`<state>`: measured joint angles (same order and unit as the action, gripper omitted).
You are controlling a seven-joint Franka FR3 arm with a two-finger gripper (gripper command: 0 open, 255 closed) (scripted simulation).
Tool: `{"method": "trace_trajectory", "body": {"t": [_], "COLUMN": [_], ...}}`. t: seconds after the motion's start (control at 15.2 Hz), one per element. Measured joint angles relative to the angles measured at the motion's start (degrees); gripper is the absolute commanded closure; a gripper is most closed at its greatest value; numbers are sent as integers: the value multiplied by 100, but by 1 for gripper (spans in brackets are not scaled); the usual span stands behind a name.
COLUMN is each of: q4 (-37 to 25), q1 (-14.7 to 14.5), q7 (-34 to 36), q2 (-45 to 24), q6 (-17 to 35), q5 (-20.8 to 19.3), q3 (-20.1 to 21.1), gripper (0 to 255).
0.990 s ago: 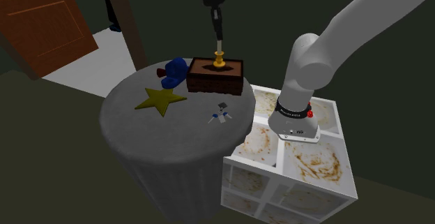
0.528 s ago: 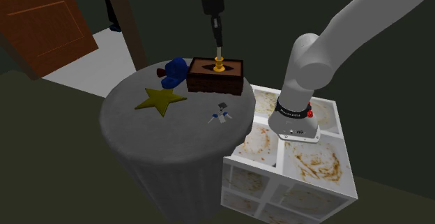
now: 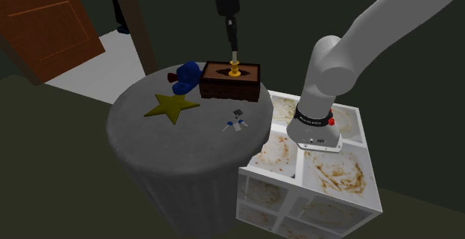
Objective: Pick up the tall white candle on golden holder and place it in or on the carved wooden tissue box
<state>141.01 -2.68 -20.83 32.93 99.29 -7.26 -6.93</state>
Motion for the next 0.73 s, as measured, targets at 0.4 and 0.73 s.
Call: {"method": "trace_trajectory", "body": {"t": [0.4,0.73], "q4": [-247,-751], "q1": [-14,-37], "q7": [-3,-10], "q2": [-15,-95], "q6": [-238,-666], "q5": [25,67], "q3": [25,65], "gripper": [0,0]}}
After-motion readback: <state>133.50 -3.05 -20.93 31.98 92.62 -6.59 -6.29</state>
